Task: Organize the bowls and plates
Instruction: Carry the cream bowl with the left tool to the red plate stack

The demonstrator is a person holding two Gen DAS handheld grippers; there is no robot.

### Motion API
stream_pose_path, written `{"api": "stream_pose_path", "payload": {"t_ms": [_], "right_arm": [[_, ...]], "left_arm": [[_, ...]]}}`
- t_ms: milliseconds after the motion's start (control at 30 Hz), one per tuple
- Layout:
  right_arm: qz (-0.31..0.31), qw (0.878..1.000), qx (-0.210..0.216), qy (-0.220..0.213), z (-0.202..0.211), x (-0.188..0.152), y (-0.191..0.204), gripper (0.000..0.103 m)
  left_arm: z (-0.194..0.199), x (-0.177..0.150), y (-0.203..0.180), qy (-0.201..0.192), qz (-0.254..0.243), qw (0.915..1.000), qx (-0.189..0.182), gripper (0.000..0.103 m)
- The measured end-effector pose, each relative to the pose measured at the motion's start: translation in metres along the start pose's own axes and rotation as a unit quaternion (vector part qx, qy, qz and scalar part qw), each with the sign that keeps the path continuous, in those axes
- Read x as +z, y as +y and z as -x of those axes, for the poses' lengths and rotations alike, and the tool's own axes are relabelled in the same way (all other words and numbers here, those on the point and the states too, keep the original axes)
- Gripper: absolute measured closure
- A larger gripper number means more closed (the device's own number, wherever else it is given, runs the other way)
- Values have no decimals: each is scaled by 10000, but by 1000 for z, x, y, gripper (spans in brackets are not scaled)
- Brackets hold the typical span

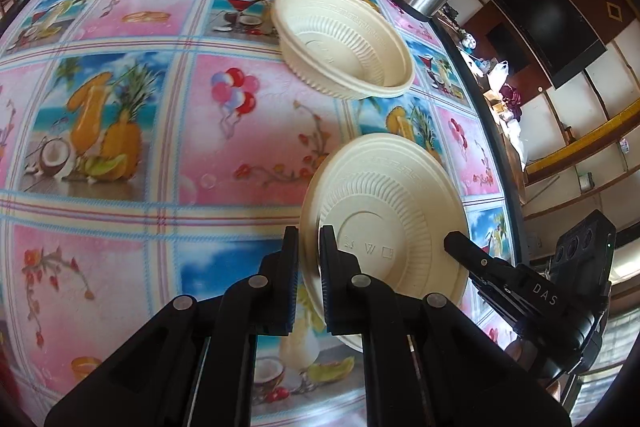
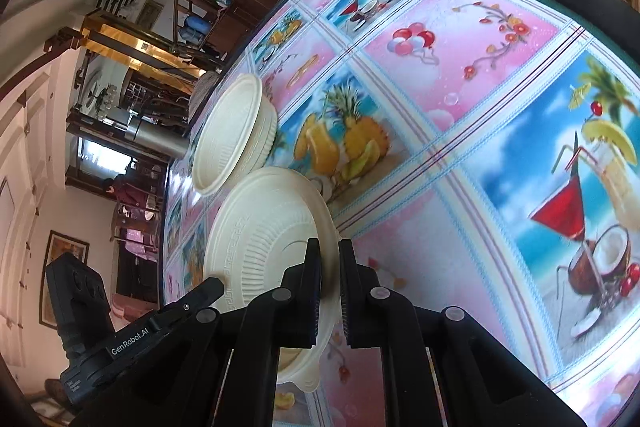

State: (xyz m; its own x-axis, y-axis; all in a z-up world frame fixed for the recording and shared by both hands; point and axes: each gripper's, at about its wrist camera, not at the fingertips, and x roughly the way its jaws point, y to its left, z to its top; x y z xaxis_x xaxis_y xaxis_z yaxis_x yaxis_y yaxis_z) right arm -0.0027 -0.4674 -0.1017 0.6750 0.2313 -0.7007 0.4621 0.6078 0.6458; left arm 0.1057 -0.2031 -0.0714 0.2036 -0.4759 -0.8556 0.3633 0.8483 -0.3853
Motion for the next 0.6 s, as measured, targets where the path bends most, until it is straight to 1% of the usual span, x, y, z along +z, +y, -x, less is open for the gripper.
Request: {"api": "stream_pose_path", "payload": {"t_ms": [233, 433, 600], "right_arm": [[337, 9988, 116, 338, -13, -48, 35, 94], [623, 9969, 150, 446, -20, -83, 60, 94], [792, 9956, 91, 500, -22, -104, 77, 94]], "left_arm": [[32, -34, 45, -134, 246, 9995, 164, 95], [54, -54, 75, -257, 413, 9986, 215, 95], [65, -65, 93, -302, 551, 9979, 165, 95]]}}
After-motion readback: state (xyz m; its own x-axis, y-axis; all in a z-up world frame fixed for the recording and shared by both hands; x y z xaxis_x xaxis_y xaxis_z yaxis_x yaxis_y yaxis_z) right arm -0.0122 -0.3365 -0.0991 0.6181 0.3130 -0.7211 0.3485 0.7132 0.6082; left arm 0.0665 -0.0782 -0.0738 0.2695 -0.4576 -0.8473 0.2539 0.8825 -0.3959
